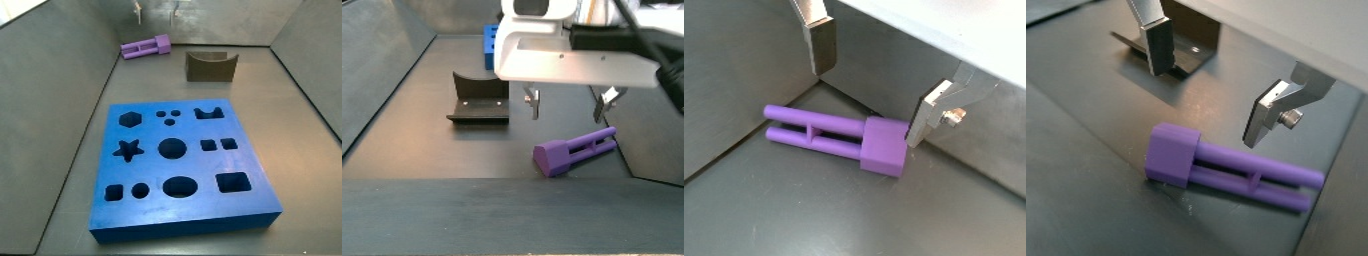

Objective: Pick up the 3 prong object. Move up. Rotate the 3 prong object. Place the 3 prong object on the fixture. Regrasp the 3 prong object. Move to above the board. Insert the 3 prong object.
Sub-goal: Pick up the 3 prong object.

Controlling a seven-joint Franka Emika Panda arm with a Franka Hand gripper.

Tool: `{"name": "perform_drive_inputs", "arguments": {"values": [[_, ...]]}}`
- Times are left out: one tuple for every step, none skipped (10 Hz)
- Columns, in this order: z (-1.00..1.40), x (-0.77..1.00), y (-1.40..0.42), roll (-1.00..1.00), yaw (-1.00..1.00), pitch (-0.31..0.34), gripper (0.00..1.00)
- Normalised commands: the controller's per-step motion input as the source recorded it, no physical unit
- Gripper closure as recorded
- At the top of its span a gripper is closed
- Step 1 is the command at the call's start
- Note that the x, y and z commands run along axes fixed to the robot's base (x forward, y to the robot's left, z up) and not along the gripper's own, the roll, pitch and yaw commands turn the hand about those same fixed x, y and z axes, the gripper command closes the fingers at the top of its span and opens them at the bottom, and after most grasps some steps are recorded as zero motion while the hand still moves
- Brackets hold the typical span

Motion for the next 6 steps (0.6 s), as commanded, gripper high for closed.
{"name": "perform_drive_inputs", "arguments": {"values": [[-0.48,0.0,0.0,-0.02,-1.0,-0.133,0.0],[-0.57,0.0,0.0,0.0,-1.0,-0.097,0.0],[-0.53,0.0,0.0,-0.02,-1.0,-0.127,0.0],[-0.5,0.0,0.02,-0.04,-0.89,-0.13,0.0],[-0.34,-0.1,0.14,-0.16,-0.59,-0.19,0.0],[-0.27,-0.18,0.2,-0.21,-0.49,-0.196,0.0]]}}
